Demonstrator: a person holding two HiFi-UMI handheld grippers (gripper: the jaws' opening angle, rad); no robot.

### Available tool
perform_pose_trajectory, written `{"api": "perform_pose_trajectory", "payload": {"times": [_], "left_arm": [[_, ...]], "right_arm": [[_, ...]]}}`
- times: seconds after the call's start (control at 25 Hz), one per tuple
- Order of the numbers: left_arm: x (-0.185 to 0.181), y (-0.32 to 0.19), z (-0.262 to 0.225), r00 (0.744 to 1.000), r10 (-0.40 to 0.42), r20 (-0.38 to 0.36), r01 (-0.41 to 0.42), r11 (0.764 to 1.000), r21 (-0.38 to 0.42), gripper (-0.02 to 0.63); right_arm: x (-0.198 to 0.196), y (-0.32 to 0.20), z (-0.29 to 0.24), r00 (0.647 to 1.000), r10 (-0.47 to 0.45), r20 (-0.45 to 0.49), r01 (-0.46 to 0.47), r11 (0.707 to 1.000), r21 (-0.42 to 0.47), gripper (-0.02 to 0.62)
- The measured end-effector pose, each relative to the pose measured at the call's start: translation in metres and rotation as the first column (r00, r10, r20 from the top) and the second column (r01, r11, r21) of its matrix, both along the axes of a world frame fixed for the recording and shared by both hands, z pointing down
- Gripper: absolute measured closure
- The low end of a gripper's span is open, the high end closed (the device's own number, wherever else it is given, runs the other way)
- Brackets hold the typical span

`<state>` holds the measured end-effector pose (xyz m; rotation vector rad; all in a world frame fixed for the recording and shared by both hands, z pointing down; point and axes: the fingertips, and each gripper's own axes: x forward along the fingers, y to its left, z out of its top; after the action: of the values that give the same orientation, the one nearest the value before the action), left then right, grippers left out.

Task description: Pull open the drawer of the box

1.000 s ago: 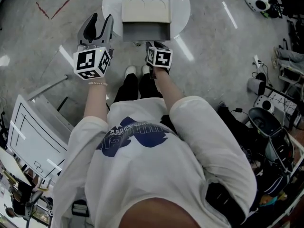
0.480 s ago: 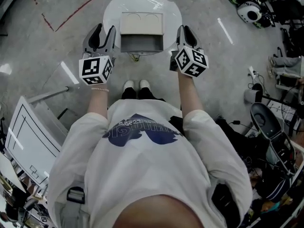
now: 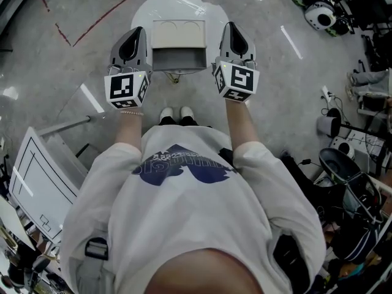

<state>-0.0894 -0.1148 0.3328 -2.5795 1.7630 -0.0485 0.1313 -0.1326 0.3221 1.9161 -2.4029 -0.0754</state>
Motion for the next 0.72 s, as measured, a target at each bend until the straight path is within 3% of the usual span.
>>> {"api": "perform_pose_trajectory", "payload": {"times": [0.28,0.48,0.72], "left_arm": [[0.001,-0.007,-0.004,1.000,-0.011,-0.006,0.011,1.000,0.007,0.600],[0.011,-0.018,-0.006,1.000,-0.011,-0.002,0.011,1.000,0.013,0.600],[0.022,-0.024,-0.005,1.000,0.002,0.022,-0.002,1.000,0.016,0.600]], "right_arm": [[-0.005,-0.007,-0.015,0.999,-0.039,0.013,0.039,0.999,0.038,0.598],[-0.016,-0.013,-0.013,0.988,-0.144,-0.058,0.146,0.988,0.039,0.601],[-0.017,-0.015,-0.018,0.985,-0.153,-0.076,0.158,0.985,0.069,0.600]]}}
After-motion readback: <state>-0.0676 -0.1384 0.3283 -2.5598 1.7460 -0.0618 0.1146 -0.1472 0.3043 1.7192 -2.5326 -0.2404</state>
